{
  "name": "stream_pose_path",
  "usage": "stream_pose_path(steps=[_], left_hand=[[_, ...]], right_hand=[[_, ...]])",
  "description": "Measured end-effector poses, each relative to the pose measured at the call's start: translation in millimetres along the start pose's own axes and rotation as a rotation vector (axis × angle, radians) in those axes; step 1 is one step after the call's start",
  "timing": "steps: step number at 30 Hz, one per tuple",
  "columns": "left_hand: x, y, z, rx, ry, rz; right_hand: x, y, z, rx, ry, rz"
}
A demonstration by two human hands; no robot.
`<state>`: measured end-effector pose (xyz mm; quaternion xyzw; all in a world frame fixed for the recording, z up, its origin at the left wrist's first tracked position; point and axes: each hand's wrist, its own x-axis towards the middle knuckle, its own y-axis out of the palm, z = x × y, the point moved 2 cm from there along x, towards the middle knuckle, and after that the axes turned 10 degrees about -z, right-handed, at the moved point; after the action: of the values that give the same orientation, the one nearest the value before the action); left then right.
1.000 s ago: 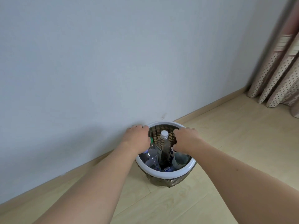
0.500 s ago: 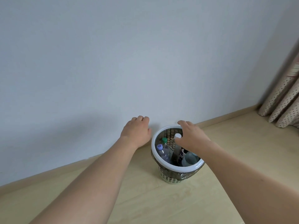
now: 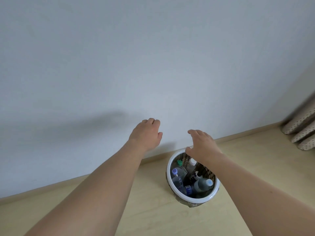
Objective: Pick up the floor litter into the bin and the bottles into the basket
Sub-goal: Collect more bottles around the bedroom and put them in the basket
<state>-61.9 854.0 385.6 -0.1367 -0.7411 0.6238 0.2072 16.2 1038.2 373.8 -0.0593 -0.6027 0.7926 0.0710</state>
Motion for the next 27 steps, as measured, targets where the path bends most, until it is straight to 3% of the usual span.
stream_pose_path(steps=[8, 12, 20, 27], left_hand=[[-7.1, -268.6, -37.8, -0.076, -0.092, -0.046], [-39.7, -340.9, -32.2, -0.074, -0.151, -0.072], [-118.8, -409.0, 47.3, -0.052, -0.366, -0.128], [-233.1, -450.6, 172.0, -0.037, -0.587, -0.166]], right_hand=[[-31.9, -254.7, 90.4, 0.016, -0.024, 0.053], [-51.3, -317.9, 132.9, 0.024, -0.099, 0.069], [-63.8, -338.1, 237.6, 0.014, -0.226, 0.136], [-99.8, -303.5, 401.5, 0.039, -0.425, 0.188]])
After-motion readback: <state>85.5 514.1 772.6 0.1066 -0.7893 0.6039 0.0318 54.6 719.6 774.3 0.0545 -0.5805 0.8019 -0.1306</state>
